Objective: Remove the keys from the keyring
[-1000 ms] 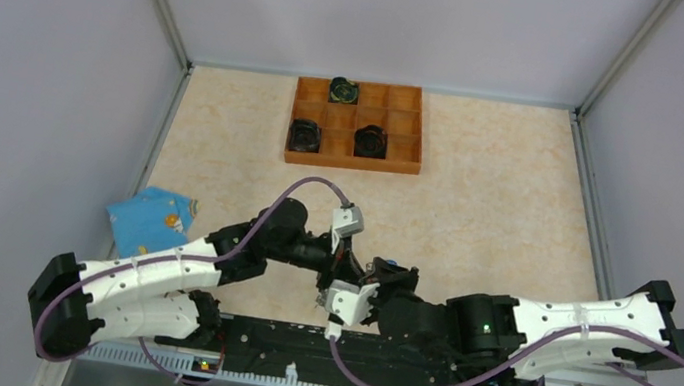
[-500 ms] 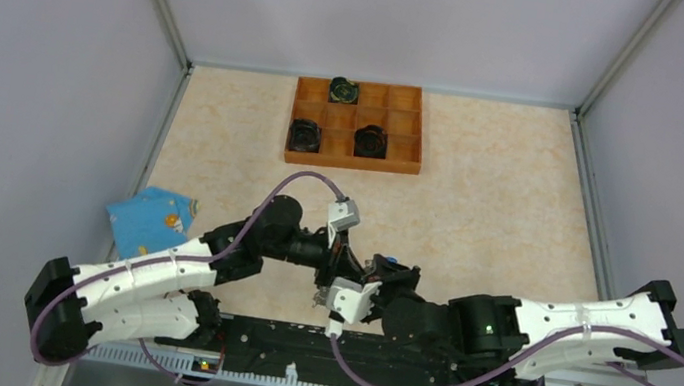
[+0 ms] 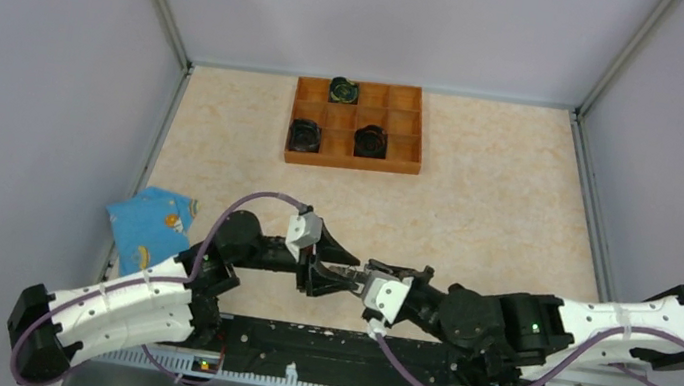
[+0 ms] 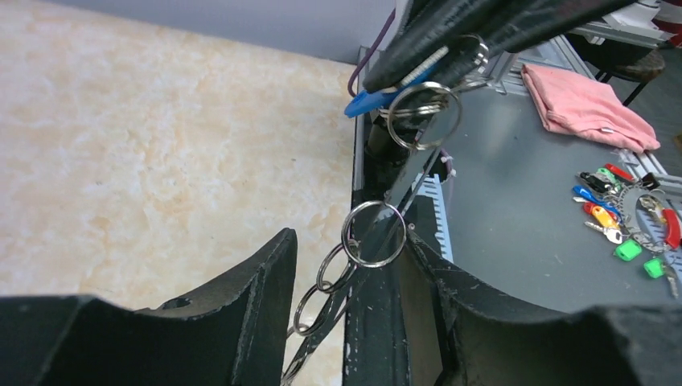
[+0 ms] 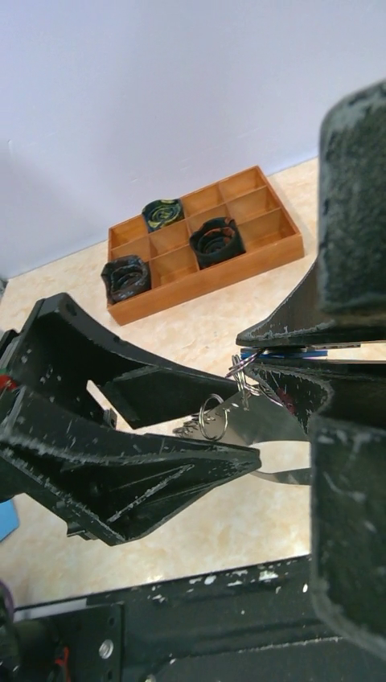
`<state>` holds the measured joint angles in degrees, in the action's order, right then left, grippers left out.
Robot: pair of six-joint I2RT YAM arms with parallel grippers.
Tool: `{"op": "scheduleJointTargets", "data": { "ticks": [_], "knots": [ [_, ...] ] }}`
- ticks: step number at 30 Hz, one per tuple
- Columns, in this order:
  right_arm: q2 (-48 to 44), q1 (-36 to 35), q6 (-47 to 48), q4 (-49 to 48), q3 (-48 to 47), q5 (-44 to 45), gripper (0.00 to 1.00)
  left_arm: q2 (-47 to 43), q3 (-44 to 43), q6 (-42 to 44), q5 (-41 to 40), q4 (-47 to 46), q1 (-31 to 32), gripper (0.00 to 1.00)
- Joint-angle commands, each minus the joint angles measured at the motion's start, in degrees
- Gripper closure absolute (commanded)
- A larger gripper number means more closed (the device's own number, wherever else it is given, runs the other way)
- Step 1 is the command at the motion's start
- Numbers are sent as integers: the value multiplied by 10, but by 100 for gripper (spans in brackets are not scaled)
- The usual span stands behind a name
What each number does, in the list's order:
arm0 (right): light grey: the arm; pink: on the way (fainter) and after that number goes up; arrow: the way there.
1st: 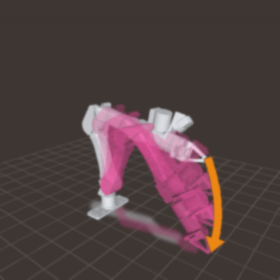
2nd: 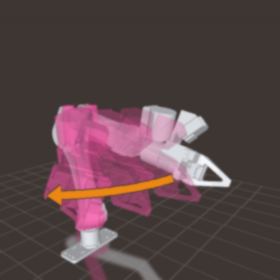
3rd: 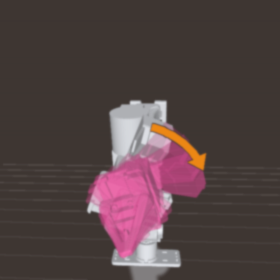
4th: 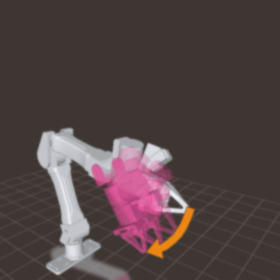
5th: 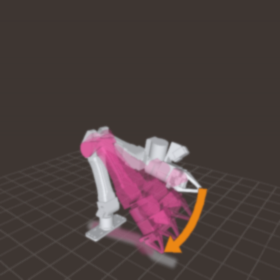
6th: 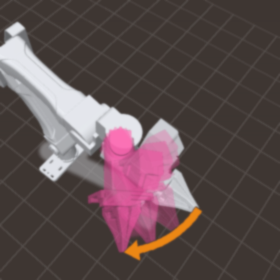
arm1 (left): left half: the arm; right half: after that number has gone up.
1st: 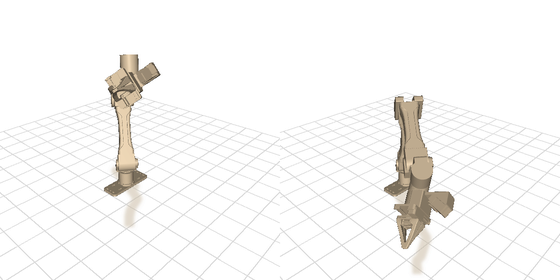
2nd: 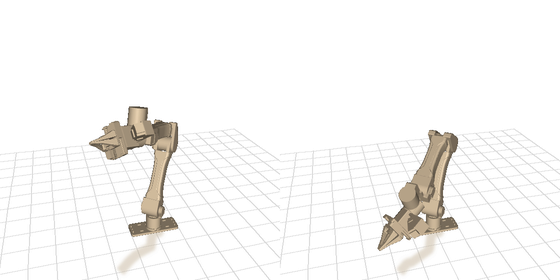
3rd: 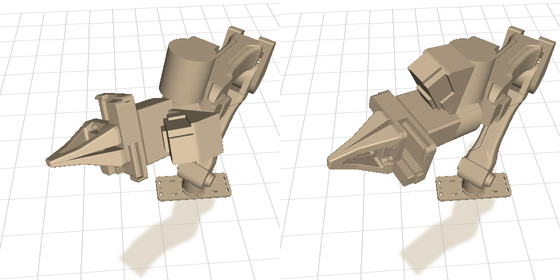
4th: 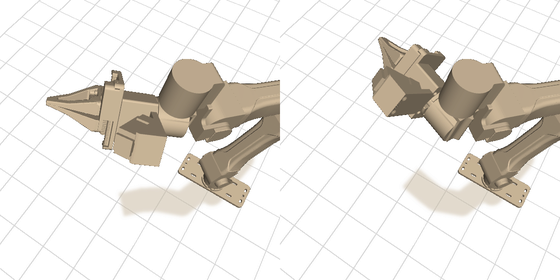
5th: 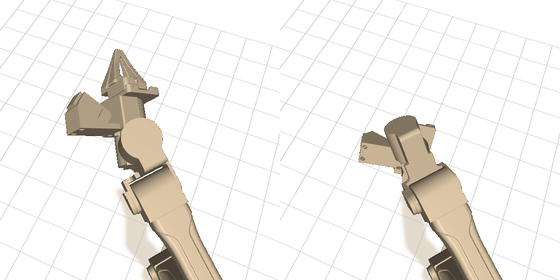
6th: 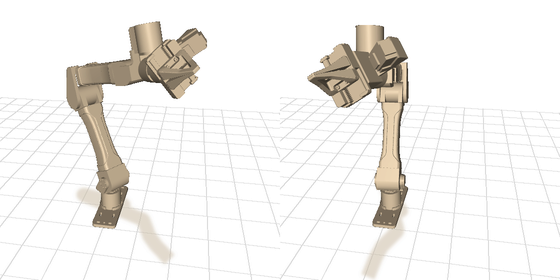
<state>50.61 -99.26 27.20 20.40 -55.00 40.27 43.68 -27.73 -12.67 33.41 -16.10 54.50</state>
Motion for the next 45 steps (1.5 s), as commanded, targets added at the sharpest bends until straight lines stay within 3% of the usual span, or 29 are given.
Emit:
{"op": "scheduleJointTargets", "data": {
  "ticks": [1,7,16,26,32,45],
  "knots": [
    [-30,-7,-12,-40,-3,-38,100,-38,24,69,13,-102,4,45],
    [-40,-7,-20,-31,-8,-43,100,-50,25,99,15,-125,12,45],
    [-11,-6,-77,-8,-26,20,100,-85,23,164,-70,-104,45,51],
    [-24,-2,-79,-19,-14,25,100,-49,10,183,-78,-115,72,62],
    [-34,-1,-73,-26,-2,0,100,-38,21,180,-110,-154,93,60],
    [-40,-1,-63,-40,6,-30,100,-19,25,168,-49,-197,95,66]
  ]
}}
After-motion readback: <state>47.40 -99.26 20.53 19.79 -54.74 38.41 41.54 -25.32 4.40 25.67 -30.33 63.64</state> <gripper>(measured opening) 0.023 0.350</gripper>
